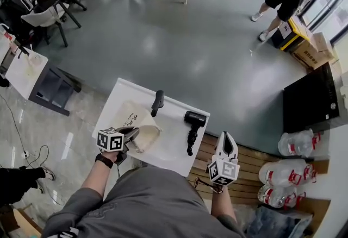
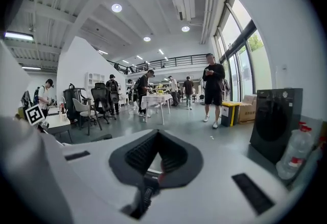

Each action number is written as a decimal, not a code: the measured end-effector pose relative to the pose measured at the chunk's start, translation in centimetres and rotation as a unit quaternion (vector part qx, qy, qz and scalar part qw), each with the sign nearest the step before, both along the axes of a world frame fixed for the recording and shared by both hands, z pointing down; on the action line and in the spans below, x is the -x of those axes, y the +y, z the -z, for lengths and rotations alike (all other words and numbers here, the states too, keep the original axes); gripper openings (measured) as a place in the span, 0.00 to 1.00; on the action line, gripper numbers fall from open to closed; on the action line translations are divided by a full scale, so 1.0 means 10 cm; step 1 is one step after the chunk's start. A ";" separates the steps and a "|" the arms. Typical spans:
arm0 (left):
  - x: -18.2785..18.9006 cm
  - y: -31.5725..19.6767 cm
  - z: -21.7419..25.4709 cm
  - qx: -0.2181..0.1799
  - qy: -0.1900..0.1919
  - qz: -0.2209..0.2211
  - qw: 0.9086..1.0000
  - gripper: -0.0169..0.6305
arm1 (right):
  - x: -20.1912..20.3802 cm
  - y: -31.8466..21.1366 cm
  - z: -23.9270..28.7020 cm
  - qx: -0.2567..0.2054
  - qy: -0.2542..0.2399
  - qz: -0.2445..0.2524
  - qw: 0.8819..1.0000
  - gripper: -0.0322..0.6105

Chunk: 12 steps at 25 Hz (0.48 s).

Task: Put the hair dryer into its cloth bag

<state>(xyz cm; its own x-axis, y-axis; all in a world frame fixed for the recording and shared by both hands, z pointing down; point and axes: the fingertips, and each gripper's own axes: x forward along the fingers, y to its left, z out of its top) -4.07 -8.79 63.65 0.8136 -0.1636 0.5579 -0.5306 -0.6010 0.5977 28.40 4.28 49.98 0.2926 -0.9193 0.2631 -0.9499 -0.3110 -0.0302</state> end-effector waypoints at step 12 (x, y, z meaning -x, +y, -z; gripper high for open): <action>0.05 -0.04 0.08 0.026 0.042 0.018 0.999 0.06 | 0.30 -0.14 0.14 -0.033 -0.039 0.071 0.996 0.55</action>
